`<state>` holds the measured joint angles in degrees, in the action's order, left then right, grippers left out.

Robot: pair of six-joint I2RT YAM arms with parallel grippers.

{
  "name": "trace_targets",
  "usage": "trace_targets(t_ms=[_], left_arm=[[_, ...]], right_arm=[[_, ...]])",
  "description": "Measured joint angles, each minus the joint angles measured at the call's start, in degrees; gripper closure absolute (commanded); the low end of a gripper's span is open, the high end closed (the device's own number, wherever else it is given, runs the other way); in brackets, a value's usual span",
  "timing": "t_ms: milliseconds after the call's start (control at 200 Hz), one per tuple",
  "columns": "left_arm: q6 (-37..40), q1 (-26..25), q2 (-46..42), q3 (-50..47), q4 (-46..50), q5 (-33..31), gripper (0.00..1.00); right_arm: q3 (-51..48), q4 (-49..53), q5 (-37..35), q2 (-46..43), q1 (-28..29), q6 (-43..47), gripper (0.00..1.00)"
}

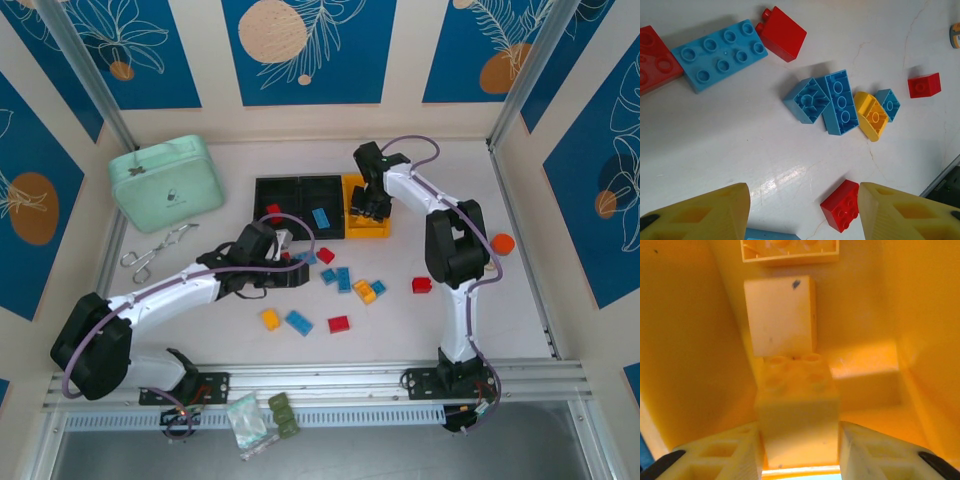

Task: Sort the legos into containers by color
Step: Place the lego in the container, then pick up the lego from the middle-right of the table.

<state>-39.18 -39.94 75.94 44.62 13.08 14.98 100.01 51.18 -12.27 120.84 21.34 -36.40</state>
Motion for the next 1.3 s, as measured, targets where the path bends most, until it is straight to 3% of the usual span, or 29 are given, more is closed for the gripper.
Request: trace_targets(t_ms=[405, 560, 760, 945, 1301], left_arm=[[0.0, -0.1, -0.3, -0.3, 0.4, -0.5, 0.42], [0.0, -0.1, -0.9, -0.5, 1.3, -0.7, 0.41], [0.2, -0.1, -1.2, -1.2, 1.5, -0.6, 0.41], [0.2, -0.1, -1.2, -1.5, 1.5, -0.6, 0.41], [0.2, -0.1, -1.2, -2.7, 1.5, -0.2, 0.41]], right_arm=[[-2.1, -1.3, -0.8, -1.1, 0.5, 0.0, 0.51], [-9.3, -2.5, -1.5, -10.2, 1.9, 0.0, 0.5], [-20.1, -4.9, -1.5, -25.2, 4.6, 0.6, 0.42], [-30.1, -5.7, -1.8, -32.1, 6.3, 1.0, 0.36], [-44.7, -2.1, -9.3, -38.0, -1.1, -2.2, 0.22]])
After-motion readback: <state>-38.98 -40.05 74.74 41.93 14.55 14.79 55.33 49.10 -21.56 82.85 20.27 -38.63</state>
